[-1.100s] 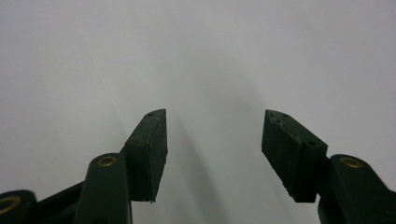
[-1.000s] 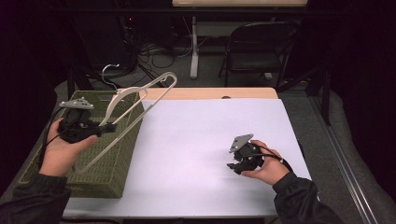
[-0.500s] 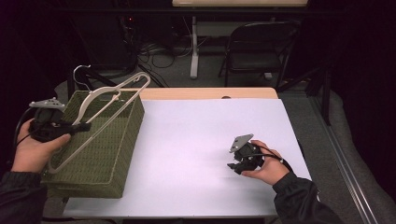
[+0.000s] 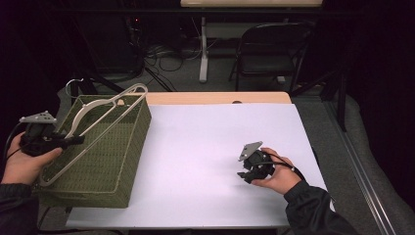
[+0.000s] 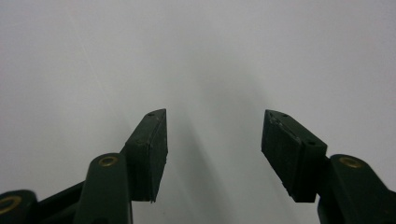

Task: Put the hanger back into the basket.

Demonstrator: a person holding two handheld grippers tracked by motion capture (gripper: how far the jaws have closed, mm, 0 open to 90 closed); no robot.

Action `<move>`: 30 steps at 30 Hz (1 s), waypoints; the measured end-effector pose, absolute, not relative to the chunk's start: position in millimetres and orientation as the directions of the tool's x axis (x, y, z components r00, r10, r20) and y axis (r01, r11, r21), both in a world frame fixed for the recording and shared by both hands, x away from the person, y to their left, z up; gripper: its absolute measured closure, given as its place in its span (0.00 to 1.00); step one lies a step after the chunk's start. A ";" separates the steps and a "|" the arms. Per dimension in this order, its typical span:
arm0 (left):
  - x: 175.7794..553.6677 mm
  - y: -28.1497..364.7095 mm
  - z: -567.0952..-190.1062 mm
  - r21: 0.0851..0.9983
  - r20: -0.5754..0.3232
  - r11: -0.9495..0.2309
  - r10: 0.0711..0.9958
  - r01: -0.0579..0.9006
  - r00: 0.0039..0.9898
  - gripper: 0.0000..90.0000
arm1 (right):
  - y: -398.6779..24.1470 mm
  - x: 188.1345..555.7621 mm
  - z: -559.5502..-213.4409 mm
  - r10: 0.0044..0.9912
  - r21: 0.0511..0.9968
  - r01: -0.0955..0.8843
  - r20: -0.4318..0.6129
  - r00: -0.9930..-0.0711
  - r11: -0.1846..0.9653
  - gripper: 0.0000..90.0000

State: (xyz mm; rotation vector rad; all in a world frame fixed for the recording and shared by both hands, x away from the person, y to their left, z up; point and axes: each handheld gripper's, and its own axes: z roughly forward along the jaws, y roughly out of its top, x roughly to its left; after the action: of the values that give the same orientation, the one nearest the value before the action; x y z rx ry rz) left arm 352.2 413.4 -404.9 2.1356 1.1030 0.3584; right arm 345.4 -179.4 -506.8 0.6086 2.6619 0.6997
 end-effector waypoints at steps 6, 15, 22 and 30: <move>351.1 426.7 -411.3 0.678 -0.073 -0.393 0.805 0.621 0.589 0.97 | -177.5 345.6 -510.3 0.471 0.517 0.319 -0.194 -0.860 0.795 0.45; 355.1 439.6 -432.0 0.648 -0.107 -0.374 0.818 0.664 0.565 0.97 | -176.3 345.9 -511.3 0.474 0.518 0.322 -0.191 -0.860 0.793 0.45; 360.8 442.0 -457.4 0.613 -0.154 -0.360 0.819 0.704 0.553 0.97 | -176.7 345.7 -511.9 0.477 0.516 0.327 -0.187 -0.859 0.791 0.45; 366.8 435.4 -473.2 0.542 -0.135 -0.389 0.834 0.745 0.534 0.96 | -176.1 345.6 -510.0 0.465 0.492 0.324 -0.193 -0.864 0.808 0.45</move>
State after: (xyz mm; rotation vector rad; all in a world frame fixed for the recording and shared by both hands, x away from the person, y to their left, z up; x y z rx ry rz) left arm 366.8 435.4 -473.2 2.2235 1.2759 0.2131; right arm 345.6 -176.1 -510.0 0.6025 2.6893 0.6530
